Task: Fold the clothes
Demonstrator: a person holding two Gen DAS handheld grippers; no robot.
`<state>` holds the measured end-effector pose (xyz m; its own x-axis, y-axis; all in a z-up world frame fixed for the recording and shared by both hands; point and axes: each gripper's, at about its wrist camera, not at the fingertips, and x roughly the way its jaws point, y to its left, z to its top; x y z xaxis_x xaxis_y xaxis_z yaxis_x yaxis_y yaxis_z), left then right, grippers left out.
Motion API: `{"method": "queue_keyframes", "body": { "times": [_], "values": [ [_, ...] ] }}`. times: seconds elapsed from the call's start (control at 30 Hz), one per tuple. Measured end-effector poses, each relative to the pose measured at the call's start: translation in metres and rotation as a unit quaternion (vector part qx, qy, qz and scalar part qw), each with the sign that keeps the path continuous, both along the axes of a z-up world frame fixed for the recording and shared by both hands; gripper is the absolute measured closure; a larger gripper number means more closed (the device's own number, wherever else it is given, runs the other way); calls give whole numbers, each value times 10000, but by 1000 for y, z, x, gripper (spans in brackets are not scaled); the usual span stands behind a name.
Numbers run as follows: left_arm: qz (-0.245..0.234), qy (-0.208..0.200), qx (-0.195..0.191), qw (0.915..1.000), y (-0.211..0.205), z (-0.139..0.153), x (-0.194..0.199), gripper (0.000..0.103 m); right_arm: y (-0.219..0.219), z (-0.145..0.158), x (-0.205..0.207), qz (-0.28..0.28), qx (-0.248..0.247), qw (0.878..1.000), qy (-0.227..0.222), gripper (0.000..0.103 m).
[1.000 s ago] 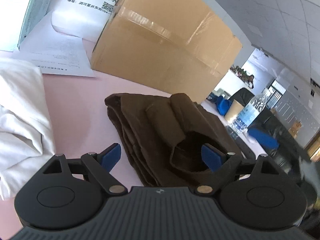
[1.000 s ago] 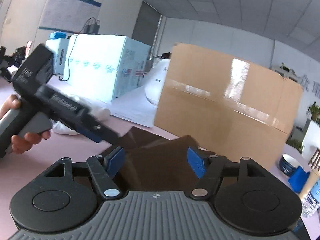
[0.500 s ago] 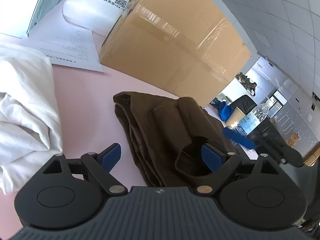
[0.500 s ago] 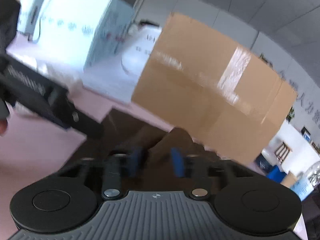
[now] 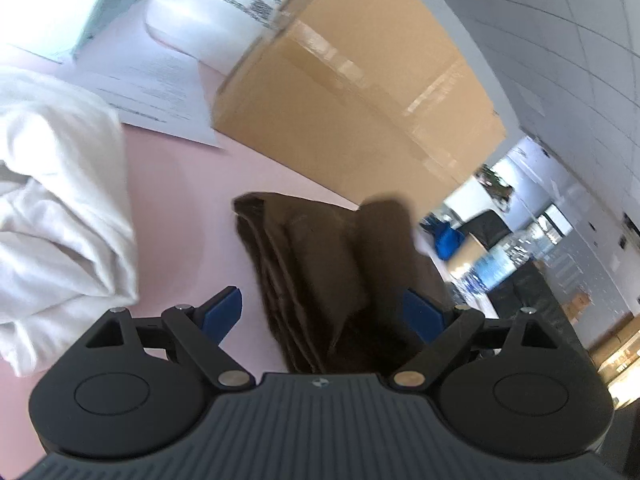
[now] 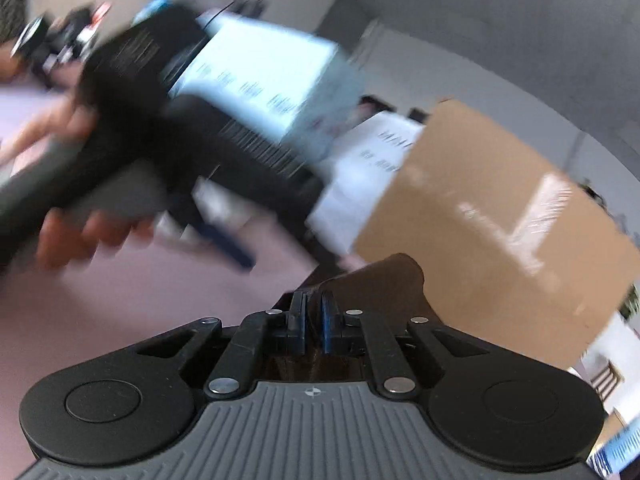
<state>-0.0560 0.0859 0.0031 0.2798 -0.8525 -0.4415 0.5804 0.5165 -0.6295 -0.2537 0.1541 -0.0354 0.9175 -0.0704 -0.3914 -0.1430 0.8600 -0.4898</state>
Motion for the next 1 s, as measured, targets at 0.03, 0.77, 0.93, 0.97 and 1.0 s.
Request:
{"method": "queue_keyframes", "body": {
  "times": [0.03,0.77,0.93,0.97,1.0],
  "values": [
    [71,92,-32,9999,2,-1,3,16,-1,-5,2,29,-11,9999,97,96],
    [371,810,-256,9957,15,-14,21,15,-19,33,23,-1050,1118,9882,-2,31],
    [359,707,-201,9966,16,-12,19,15,9,10,23,-1077,323,9930,359,31],
    [353,699,-198,9967,17,-12,19,14,14,7,20,-1089,49,9936,307,31],
    [344,697,-196,9968,16,-12,19,14,18,6,13,-1037,-127,9942,264,31]
  ]
}}
